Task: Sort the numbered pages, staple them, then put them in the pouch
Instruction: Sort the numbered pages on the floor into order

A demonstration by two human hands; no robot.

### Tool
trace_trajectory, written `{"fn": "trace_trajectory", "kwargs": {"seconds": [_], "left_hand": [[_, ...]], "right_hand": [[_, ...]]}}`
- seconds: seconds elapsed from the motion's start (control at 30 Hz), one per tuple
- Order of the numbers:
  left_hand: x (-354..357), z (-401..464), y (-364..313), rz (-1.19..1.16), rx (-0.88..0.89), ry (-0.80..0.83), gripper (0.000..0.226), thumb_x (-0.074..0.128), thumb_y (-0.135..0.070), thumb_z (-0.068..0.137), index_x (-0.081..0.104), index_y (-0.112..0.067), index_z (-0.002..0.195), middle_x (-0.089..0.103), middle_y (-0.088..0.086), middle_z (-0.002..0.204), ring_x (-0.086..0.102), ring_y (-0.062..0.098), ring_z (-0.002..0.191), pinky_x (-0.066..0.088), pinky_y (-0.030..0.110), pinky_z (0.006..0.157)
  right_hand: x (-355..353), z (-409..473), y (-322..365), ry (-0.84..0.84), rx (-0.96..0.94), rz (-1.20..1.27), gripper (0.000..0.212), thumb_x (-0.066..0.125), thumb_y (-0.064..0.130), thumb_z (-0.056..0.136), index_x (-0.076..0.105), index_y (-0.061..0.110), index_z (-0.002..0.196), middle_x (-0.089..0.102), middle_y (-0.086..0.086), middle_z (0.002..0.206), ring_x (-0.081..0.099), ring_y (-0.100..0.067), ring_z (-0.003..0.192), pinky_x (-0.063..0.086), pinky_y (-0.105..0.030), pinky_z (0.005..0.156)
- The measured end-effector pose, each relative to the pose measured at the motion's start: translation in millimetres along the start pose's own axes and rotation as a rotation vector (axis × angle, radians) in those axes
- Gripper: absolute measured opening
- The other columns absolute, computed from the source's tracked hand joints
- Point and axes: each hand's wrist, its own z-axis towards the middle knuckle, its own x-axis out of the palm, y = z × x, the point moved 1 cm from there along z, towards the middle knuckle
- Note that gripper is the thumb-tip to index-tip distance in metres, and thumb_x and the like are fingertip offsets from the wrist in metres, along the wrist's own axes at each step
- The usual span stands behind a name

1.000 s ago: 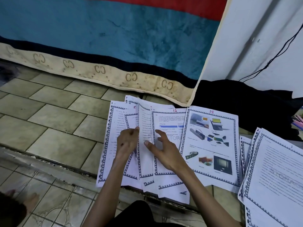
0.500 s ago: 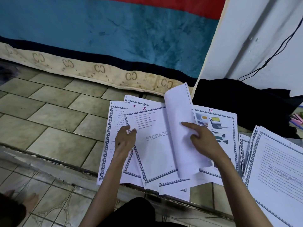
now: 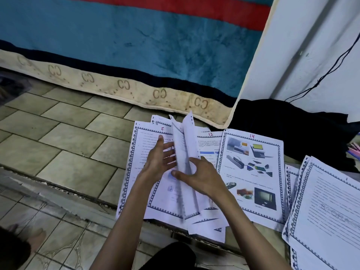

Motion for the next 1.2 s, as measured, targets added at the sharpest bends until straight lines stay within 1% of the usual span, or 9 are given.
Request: {"fn": "trace_trajectory", "kwargs": {"seconds": [0.1, 0.17, 0.27, 0.33, 0.47, 0.67, 0.9, 1.07, 1.2], "left_hand": [[-10.0, 0.3, -2.8, 0.037, 0.088, -0.016, 0.043, 0.033, -0.040, 0.099, 0.059, -0.008, 0.112, 0.066, 0.010, 0.102, 0.064, 0.027, 0.093, 0.052, 0.037, 0.081], [-35.7, 9.3, -2.0, 0.429, 0.267, -0.353, 0.033, 0.047, -0.027, 0.096, 0.060, -0.007, 0.118, 0.064, 0.013, 0.117, 0.060, 0.031, 0.109, 0.048, 0.039, 0.095], [-69.5, 13.4, -0.7, 0.827, 0.335, -0.716, 0.044, 0.061, -0.026, 0.087, 0.053, -0.005, 0.125, 0.055, 0.022, 0.127, 0.049, 0.039, 0.118, 0.043, 0.042, 0.096], [-80.9, 18.0, 0.5, 0.837, 0.238, -0.711, 0.058, 0.067, -0.032, 0.082, 0.047, -0.005, 0.130, 0.051, 0.023, 0.130, 0.047, 0.039, 0.121, 0.042, 0.043, 0.096], [-84.0, 19.3, 3.2, 0.682, 0.281, -0.641, 0.045, 0.073, -0.018, 0.078, 0.060, -0.001, 0.118, 0.066, 0.018, 0.116, 0.063, 0.029, 0.103, 0.046, 0.028, 0.079], [-86.5, 12.3, 7.6, 0.634, 0.363, -0.685, 0.027, 0.066, -0.017, 0.084, 0.066, 0.002, 0.104, 0.069, 0.019, 0.105, 0.062, 0.028, 0.093, 0.038, 0.023, 0.072], [-79.0, -12.3, -14.9, 0.589, 0.413, -0.837, 0.025, 0.059, -0.021, 0.089, 0.064, -0.006, 0.109, 0.067, 0.017, 0.109, 0.062, 0.031, 0.097, 0.044, 0.030, 0.078], [-59.2, -43.3, -58.5, 0.626, 0.502, -0.868, 0.018, 0.059, -0.020, 0.089, 0.064, -0.013, 0.104, 0.067, 0.010, 0.107, 0.056, 0.022, 0.085, 0.043, 0.026, 0.073], [-31.0, -66.8, -84.2, 0.697, 0.535, -0.728, 0.023, 0.060, -0.019, 0.088, 0.065, -0.015, 0.111, 0.064, -0.001, 0.098, 0.057, 0.015, 0.075, 0.040, 0.023, 0.062]], "right_hand": [[3.0, 5.7, -4.3, -0.064, -0.040, -0.031, 0.043, 0.054, 0.026, 0.089, 0.049, 0.008, 0.128, 0.055, -0.015, 0.124, 0.053, -0.030, 0.116, 0.044, -0.030, 0.089], [-5.1, 5.8, -9.6, -0.091, -0.096, 0.024, 0.049, 0.048, 0.012, 0.092, 0.037, 0.011, 0.140, 0.054, -0.013, 0.131, 0.054, -0.027, 0.113, 0.037, -0.019, 0.077], [-7.6, 7.8, -11.0, -0.006, -0.114, 0.140, 0.074, 0.049, 0.032, 0.095, 0.000, 0.027, 0.150, 0.046, -0.008, 0.142, 0.057, -0.027, 0.115, 0.040, -0.023, 0.079], [2.1, 11.9, -10.5, 0.026, -0.111, 0.161, 0.079, 0.044, 0.055, 0.090, -0.007, 0.037, 0.148, 0.037, -0.004, 0.149, 0.054, -0.026, 0.122, 0.039, -0.031, 0.095], [30.5, 20.9, -10.8, -0.018, -0.203, -0.261, 0.085, 0.006, 0.081, 0.075, 0.023, 0.037, 0.146, 0.029, 0.000, 0.153, 0.025, -0.022, 0.139, 0.025, -0.038, 0.110], [69.3, 33.3, -34.1, 0.060, -0.293, -0.483, 0.083, -0.009, 0.073, 0.070, 0.007, 0.043, 0.147, -0.002, 0.002, 0.160, -0.010, -0.023, 0.146, -0.009, -0.047, 0.115], [72.7, 32.3, -42.0, 0.030, -0.287, -0.456, 0.078, -0.009, 0.069, 0.074, 0.001, 0.042, 0.147, -0.006, 0.006, 0.159, -0.015, -0.018, 0.146, -0.015, -0.044, 0.113], [73.6, 32.7, -42.1, 0.025, -0.288, -0.471, 0.083, -0.015, 0.068, 0.070, -0.002, 0.041, 0.147, -0.007, 0.006, 0.159, -0.015, -0.019, 0.145, -0.015, -0.044, 0.114], [74.7, 33.1, -42.8, -0.003, -0.303, -0.481, 0.086, -0.018, 0.068, 0.068, 0.001, 0.040, 0.148, -0.005, 0.005, 0.159, -0.013, -0.020, 0.146, -0.013, -0.045, 0.114]]}}
